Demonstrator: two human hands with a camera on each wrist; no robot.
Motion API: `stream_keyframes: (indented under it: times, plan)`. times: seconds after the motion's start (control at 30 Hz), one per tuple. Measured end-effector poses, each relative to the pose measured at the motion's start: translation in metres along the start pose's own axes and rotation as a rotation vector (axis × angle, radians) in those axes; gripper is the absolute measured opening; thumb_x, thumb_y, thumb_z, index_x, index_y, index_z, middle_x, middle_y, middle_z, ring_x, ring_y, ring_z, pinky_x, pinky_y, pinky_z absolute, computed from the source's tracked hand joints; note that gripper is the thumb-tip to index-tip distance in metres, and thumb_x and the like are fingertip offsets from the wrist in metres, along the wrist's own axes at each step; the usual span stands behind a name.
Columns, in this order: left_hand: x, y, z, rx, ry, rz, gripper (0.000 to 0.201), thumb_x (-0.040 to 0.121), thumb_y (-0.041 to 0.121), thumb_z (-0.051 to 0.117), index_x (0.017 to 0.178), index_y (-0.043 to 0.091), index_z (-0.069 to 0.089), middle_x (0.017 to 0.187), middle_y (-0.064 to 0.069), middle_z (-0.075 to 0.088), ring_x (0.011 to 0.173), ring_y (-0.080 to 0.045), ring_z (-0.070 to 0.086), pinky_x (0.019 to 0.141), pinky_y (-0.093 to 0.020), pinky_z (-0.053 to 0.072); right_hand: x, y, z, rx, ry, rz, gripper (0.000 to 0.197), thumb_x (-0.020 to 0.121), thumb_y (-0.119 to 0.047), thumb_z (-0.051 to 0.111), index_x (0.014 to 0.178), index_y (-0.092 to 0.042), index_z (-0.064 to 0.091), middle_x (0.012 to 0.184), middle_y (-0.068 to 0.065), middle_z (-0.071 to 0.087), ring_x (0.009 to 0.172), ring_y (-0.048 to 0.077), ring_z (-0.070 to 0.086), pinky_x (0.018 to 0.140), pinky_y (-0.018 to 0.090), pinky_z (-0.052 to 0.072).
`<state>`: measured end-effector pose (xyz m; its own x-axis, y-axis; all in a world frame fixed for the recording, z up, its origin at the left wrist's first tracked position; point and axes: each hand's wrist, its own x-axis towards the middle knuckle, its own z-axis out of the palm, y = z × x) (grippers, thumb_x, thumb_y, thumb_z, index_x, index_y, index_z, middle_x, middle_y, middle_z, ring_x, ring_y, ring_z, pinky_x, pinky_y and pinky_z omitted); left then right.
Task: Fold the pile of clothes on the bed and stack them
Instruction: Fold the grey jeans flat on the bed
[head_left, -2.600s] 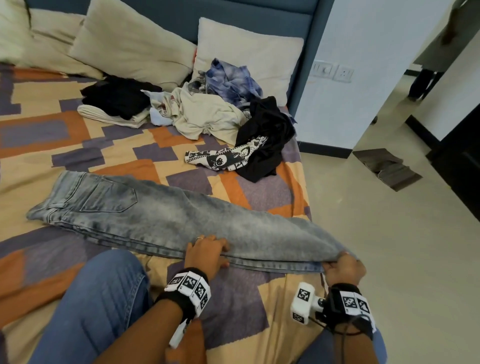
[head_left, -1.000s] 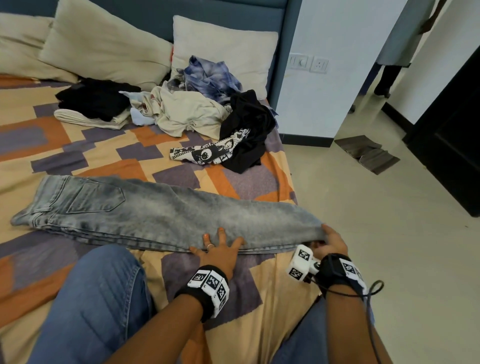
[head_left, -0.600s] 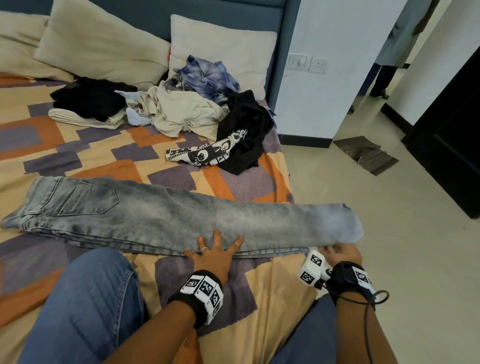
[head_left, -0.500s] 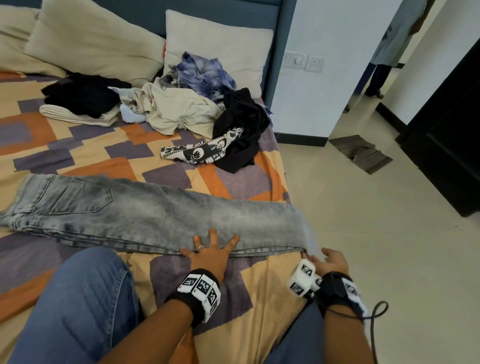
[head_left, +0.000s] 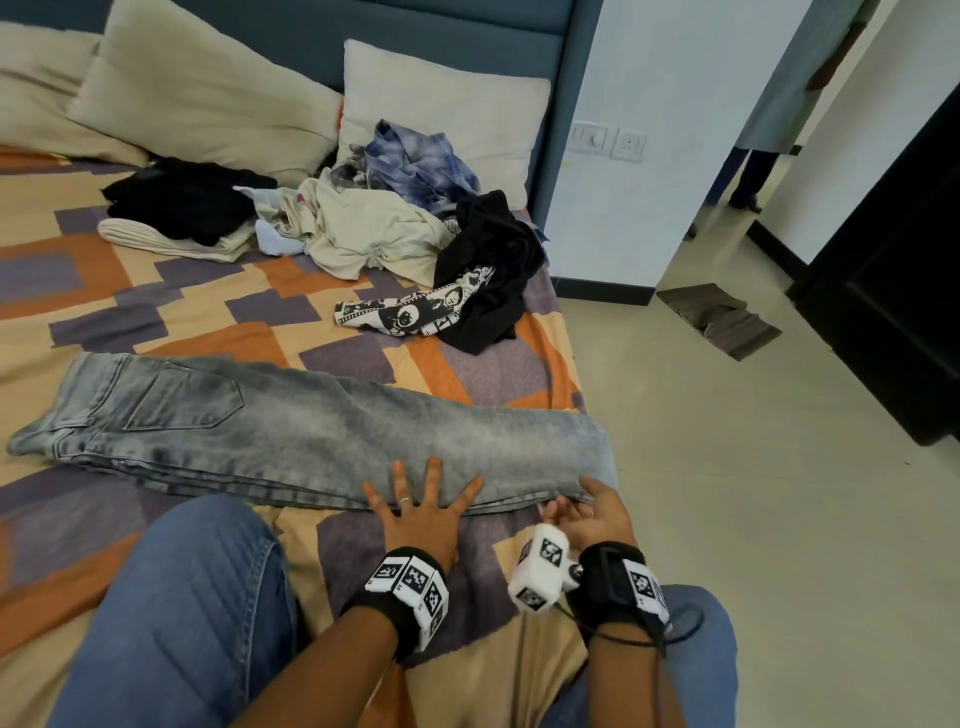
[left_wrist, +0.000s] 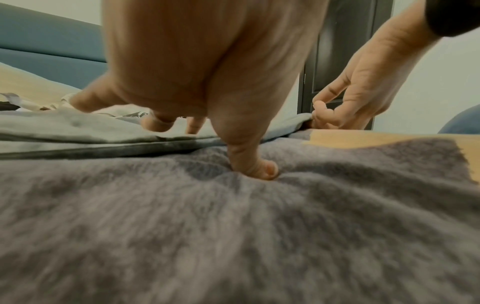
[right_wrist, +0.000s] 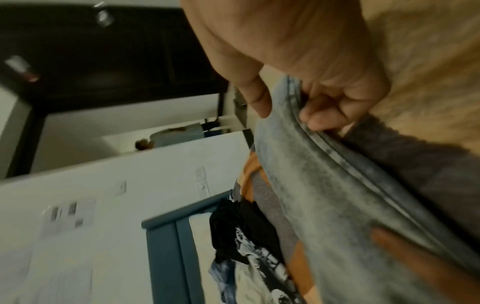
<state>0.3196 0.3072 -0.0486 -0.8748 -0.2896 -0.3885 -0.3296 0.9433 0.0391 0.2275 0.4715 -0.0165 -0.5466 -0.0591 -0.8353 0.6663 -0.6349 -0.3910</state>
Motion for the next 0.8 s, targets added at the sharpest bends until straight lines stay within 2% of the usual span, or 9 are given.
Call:
stream_keyframes:
  times: [0.2, 0.27, 0.33, 0.47, 0.53, 0.57, 0.63, 0.7, 0.8]
  plan:
    - [0.004, -0.005, -0.002, -0.057, 0.015, 0.070, 0.114, 0.087, 0.029, 0.069, 0.142, 0.046, -0.029, 0.158, 0.010, -0.027, 0.147, -0.029, -0.021, 0.102, -0.075, -0.014, 0.008, -0.003, 0.006, 0.061, -0.059, -0.036, 0.023, 0.085, -0.028, 0.071, 0.085, -0.011, 0.055, 0.062, 0.000, 0.048, 0.049, 0.010, 0.037, 0.054, 0.022, 0.035]
    - [0.007, -0.010, -0.004, -0.108, -0.045, 0.087, 0.116, 0.086, 0.031, 0.069, 0.143, 0.043, -0.031, 0.158, 0.013, -0.025, 0.148, -0.025, -0.017, 0.106, -0.073, -0.007, 0.008, -0.002, 0.007, 0.135, -0.096, -0.029, 0.025, 0.083, -0.030, 0.072, 0.080, -0.009, 0.059, 0.054, 0.003, 0.056, 0.043, 0.015, 0.051, 0.058, 0.028, 0.044]
    - [0.008, -0.015, -0.006, -0.110, -0.091, 0.113, 0.115, 0.085, 0.034, 0.070, 0.144, 0.043, -0.029, 0.158, 0.013, -0.025, 0.148, -0.025, -0.016, 0.108, -0.072, -0.004, 0.002, -0.002, 0.009, 0.165, -0.140, -0.031, 0.026, 0.083, -0.030, 0.072, 0.089, -0.005, 0.065, 0.070, 0.012, 0.071, 0.061, 0.026, 0.068, 0.064, 0.039, 0.053]
    - [0.010, -0.019, -0.003, -0.133, -0.108, 0.147, 0.110, 0.086, 0.038, 0.069, 0.147, 0.045, -0.022, 0.158, 0.013, -0.024, 0.148, -0.025, -0.016, 0.108, -0.072, -0.003, 0.001, -0.006, 0.016, 0.186, -0.112, -0.132, 0.026, 0.091, -0.013, 0.054, 0.065, -0.011, 0.050, 0.040, 0.004, 0.054, 0.032, 0.016, 0.054, 0.041, 0.021, 0.049]
    - [0.011, -0.023, -0.001, -0.149, -0.114, 0.166, 0.105, 0.086, 0.041, 0.067, 0.149, 0.045, -0.017, 0.159, 0.013, -0.021, 0.149, -0.024, -0.015, 0.109, -0.071, -0.002, 0.005, -0.004, 0.017, 0.115, -0.125, -0.222, 0.008, 0.084, -0.014, 0.058, 0.081, -0.007, 0.062, 0.068, 0.011, 0.070, 0.059, 0.018, 0.069, 0.066, 0.028, 0.057]
    - [0.011, -0.026, -0.003, -0.157, -0.125, 0.176, 0.103, 0.086, 0.043, 0.066, 0.150, 0.044, -0.014, 0.160, 0.013, -0.019, 0.149, -0.024, -0.013, 0.109, -0.070, -0.001, 0.015, -0.005, 0.014, 0.087, -0.140, -0.274, 0.026, 0.075, -0.014, 0.063, 0.100, -0.005, 0.066, 0.093, 0.015, 0.073, 0.083, 0.022, 0.072, 0.083, 0.036, 0.056]
    - [0.012, -0.034, -0.013, -0.227, -0.154, 0.205, 0.095, 0.086, 0.042, 0.067, 0.154, 0.037, 0.001, 0.163, 0.010, -0.005, 0.150, -0.024, -0.001, 0.113, -0.064, 0.005, 0.025, -0.008, 0.016, 0.078, -0.151, -0.347, 0.059, 0.065, -0.006, 0.063, 0.124, -0.004, 0.060, 0.121, 0.014, 0.066, 0.106, 0.030, 0.065, 0.094, 0.043, 0.051]
    - [0.014, -0.047, -0.034, -0.538, -0.173, 0.254, 0.076, 0.088, 0.031, 0.070, 0.151, 0.019, 0.030, 0.157, 0.000, 0.030, 0.142, -0.023, 0.032, 0.116, -0.044, 0.029, 0.003, -0.008, 0.031, 0.041, -0.106, -0.478, 0.052, 0.072, 0.002, 0.054, 0.123, 0.000, 0.059, 0.118, 0.014, 0.065, 0.106, 0.032, 0.064, 0.086, 0.037, 0.053]
    - [0.014, -0.084, -0.078, -1.200, -0.140, 0.190, 0.037, 0.093, 0.013, 0.064, 0.129, 0.011, 0.057, 0.115, -0.009, 0.068, 0.096, -0.019, 0.066, 0.071, -0.023, 0.053, -0.025, 0.000, 0.062, -0.074, -0.104, -0.778, 0.033, 0.082, 0.005, 0.048, 0.112, -0.003, 0.059, 0.107, 0.013, 0.065, 0.096, 0.029, 0.063, 0.079, 0.036, 0.053]
